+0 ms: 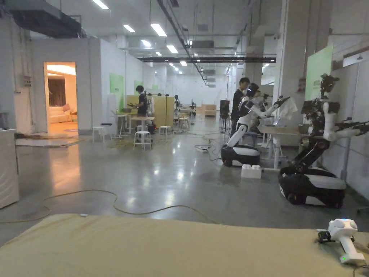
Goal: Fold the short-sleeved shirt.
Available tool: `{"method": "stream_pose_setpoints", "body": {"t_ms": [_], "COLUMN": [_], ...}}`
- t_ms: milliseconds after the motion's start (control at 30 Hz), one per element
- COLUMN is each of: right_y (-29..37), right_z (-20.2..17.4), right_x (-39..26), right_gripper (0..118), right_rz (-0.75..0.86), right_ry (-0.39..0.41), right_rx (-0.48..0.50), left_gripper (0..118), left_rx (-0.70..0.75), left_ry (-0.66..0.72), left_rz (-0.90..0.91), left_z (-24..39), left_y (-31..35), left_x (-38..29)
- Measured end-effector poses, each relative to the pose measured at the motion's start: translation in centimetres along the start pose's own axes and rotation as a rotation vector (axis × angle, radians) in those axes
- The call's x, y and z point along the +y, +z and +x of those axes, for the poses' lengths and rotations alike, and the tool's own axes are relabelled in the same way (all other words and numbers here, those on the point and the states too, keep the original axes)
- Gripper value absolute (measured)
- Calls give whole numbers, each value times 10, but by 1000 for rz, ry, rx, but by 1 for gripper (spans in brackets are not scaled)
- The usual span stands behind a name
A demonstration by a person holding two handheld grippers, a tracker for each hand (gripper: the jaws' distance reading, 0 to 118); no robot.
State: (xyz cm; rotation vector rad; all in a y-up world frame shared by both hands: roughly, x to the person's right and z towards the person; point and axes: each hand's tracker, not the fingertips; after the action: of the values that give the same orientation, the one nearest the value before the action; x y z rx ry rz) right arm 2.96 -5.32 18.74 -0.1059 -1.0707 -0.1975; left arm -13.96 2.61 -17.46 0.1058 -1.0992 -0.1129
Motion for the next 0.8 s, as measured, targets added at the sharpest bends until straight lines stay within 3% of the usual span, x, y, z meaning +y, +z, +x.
{"method": "stream_pose_setpoints", "body": {"t_ms": [100, 167, 233, 300, 367, 433, 600, 800], "right_y": [22, 31, 38, 42, 46, 50, 51, 46], "right_z": [-15, -21, -26, -29, -34, -36, -35, -28], "right_x": [8, 12, 17, 23, 27, 30, 34, 35], "right_gripper": [0, 0, 0, 0, 0, 0, 0, 0], "right_rz": [77, 111, 133, 154, 183, 212, 239, 233], "right_ry": [140, 161, 167, 178, 188, 188, 204, 158], "right_rx": [-85, -87, -83, -72, -71, -69, -87, -83], "left_gripper": [83, 68, 63, 23, 17, 0, 0, 0], "left_rx": [32, 26, -36, -88, -97, -130, -164, -168], "left_ry": [-76, -76, -21, 3, -13, -16, -10, 14], "left_rz": [5, 13, 33, 34, 42, 34, 39, 45], "left_z": [36, 54, 61, 69, 74, 76, 85, 84], "left_y": [13, 23, 33, 40, 42, 44, 50, 47], "left_x": [-7, -5, 5, 11, 10, 11, 15, 19]}}
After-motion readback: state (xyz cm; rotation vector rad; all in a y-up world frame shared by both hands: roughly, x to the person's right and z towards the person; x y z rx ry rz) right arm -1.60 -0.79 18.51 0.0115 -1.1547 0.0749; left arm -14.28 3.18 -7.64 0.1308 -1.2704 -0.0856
